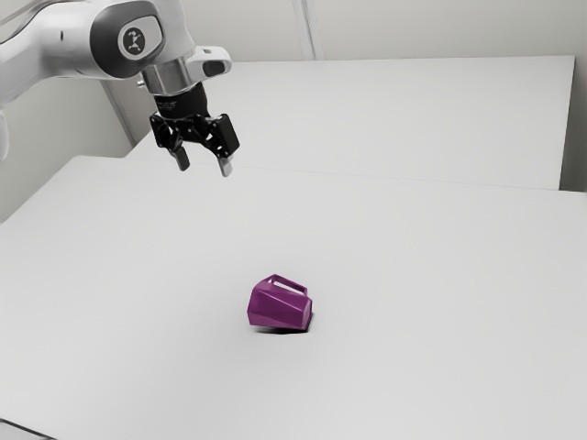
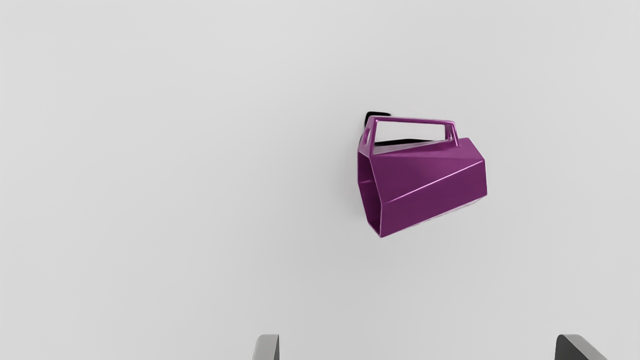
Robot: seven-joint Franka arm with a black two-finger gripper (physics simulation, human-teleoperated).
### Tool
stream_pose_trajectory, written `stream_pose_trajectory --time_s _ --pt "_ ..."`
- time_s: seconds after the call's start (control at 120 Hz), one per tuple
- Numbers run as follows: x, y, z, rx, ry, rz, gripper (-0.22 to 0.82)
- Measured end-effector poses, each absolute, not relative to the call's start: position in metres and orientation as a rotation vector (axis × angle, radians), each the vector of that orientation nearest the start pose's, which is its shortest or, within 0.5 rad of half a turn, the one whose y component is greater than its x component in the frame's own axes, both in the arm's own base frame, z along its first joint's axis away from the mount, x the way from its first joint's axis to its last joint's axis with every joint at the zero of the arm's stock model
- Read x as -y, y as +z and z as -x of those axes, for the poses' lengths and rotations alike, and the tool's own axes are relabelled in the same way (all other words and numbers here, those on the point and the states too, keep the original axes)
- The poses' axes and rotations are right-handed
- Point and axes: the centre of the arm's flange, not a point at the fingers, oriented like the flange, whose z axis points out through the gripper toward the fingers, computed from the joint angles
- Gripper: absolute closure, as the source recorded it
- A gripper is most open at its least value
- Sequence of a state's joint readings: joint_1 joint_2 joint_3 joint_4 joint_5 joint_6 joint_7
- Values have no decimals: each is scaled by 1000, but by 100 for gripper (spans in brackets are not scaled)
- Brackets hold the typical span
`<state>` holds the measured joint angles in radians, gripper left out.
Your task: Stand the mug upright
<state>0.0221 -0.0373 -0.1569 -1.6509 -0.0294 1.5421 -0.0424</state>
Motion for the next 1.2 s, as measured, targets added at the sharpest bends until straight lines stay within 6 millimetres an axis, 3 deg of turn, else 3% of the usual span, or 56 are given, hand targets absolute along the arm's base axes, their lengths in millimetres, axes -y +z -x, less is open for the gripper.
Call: stream_pose_trajectory --time_s 0.3,0.975,1.2 --pt "74 592 -535 -134 147 3154 0" --pt "42 467 -514 36 257 3289 0" --pt "47 431 -508 47 242 3377 0"
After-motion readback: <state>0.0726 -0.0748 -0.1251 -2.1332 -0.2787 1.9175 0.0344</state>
